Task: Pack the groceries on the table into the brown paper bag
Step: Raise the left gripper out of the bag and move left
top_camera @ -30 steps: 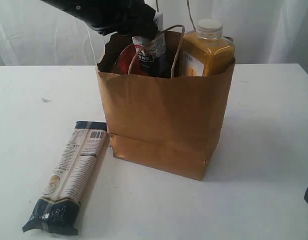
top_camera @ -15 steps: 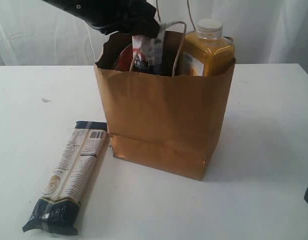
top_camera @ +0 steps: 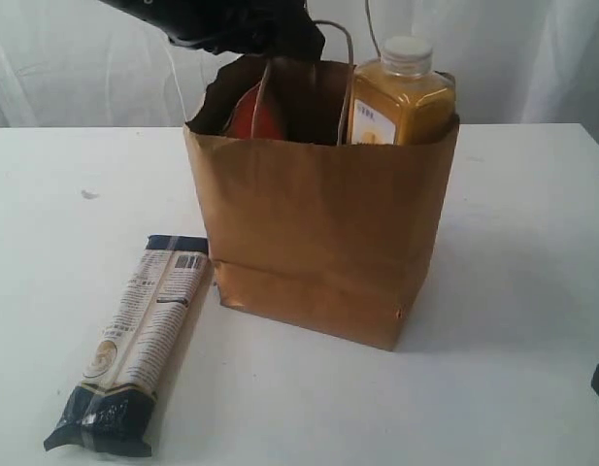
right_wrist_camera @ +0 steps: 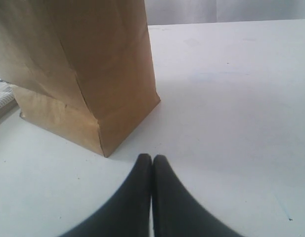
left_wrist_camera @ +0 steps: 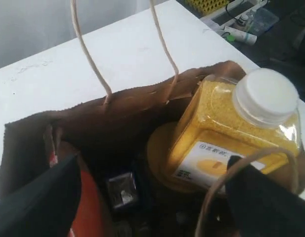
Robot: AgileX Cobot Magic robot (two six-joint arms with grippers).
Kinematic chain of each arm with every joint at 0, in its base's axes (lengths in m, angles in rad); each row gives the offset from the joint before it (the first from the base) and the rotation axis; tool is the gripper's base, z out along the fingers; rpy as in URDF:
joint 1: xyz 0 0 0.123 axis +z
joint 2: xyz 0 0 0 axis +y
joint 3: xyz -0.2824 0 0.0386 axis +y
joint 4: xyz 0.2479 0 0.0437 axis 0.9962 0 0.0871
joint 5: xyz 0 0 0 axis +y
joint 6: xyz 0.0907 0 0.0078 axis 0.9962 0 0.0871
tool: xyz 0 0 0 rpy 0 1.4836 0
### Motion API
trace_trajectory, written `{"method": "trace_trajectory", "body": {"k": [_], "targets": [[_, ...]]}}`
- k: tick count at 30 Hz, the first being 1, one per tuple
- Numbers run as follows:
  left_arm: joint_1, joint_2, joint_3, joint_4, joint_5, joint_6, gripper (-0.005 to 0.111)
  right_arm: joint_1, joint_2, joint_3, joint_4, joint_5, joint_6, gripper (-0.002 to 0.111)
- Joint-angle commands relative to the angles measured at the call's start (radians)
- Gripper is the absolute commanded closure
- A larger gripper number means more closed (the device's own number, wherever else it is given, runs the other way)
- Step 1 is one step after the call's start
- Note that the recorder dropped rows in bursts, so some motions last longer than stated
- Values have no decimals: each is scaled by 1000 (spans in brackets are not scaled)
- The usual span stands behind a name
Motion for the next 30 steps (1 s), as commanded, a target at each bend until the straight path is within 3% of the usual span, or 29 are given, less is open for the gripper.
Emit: {"method": "trace_trajectory", "body": {"k": [1,7,21,30], "targets": [[0,-95,-5,-9,31,13,26,-7,-4,4,-10,-4,2,108],[0,-194,-5,37,138,9,26,-7,-4,4,-10,-4,4,108],[0,-306,-5,50,248,-8,26,-7,-4,4,-10,-4,6,108],[0,-419,-5,258,408,-154,26,-7,-4,4,-10,-4,6,108]]}}
